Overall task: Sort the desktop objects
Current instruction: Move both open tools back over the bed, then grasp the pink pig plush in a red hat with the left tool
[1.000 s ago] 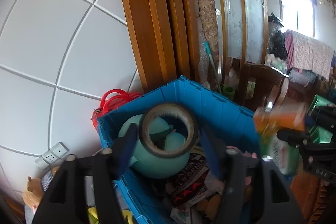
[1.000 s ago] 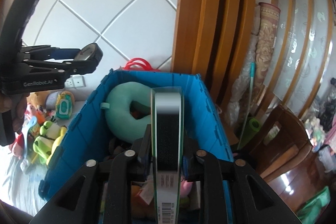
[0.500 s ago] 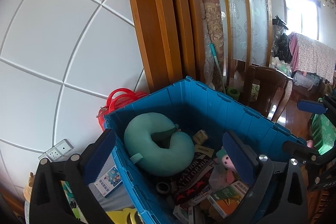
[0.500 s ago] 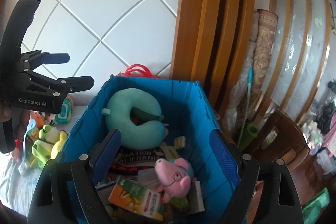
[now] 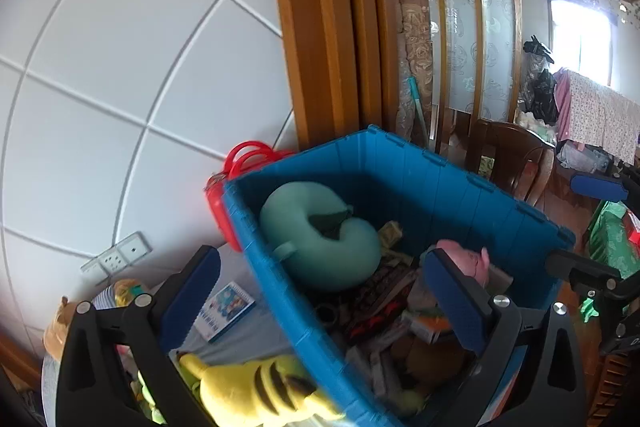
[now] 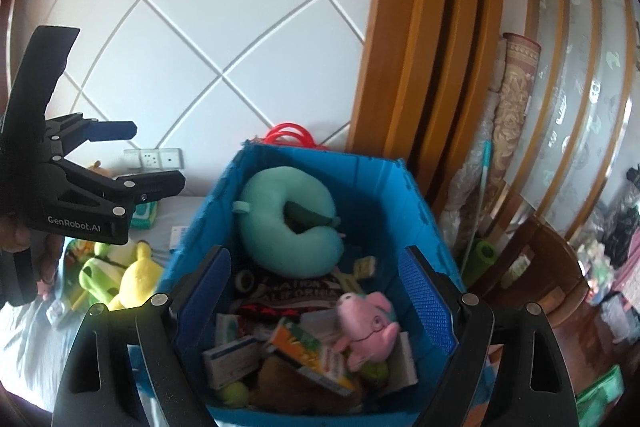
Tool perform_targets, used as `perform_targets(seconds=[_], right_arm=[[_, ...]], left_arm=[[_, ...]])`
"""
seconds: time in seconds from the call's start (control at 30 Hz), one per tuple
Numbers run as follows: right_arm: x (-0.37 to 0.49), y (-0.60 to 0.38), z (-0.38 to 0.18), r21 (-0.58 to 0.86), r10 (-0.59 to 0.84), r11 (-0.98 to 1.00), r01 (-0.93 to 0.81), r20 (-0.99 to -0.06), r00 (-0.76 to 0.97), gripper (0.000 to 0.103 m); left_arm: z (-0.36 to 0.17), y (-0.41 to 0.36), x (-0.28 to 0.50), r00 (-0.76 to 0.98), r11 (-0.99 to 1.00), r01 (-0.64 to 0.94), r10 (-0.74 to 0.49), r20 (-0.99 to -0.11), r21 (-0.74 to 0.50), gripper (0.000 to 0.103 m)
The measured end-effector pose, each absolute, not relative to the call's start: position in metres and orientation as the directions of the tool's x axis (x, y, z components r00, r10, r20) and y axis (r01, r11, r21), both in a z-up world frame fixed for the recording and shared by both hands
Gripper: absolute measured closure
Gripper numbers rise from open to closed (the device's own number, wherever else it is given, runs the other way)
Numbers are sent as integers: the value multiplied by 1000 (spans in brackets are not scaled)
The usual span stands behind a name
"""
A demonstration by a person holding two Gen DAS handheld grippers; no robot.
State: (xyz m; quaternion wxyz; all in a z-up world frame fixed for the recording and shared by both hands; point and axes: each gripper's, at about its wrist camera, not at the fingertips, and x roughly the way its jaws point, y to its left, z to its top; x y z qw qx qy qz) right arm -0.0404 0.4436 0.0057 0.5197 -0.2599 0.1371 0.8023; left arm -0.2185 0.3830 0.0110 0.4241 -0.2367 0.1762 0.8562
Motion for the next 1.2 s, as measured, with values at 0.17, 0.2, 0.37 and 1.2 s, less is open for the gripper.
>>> perform_targets(seconds=[0.17, 0.2, 0.37, 1.2], right_arm=[[-87, 404, 13, -55, 762, -430, -901, -557, -329, 16], [-97, 396, 15, -56, 762, -431, -901, -557, -330, 16], [-149, 356, 20, -62, 760, -440, -896, -557, -335, 16], [-382, 287, -80, -45, 563, -653, -756, -696, -445, 16]], left_arm=[[7, 320, -223, -532, -590, -803, 639, -557, 90, 0], [6, 306, -224, -532, -592, -801, 637, -557, 88, 0], [-4, 239, -230, -532, -603, -794, 628, -568, 76, 0], [-141, -8, -313, -560, -804, -595, 416, -717, -2, 0]])
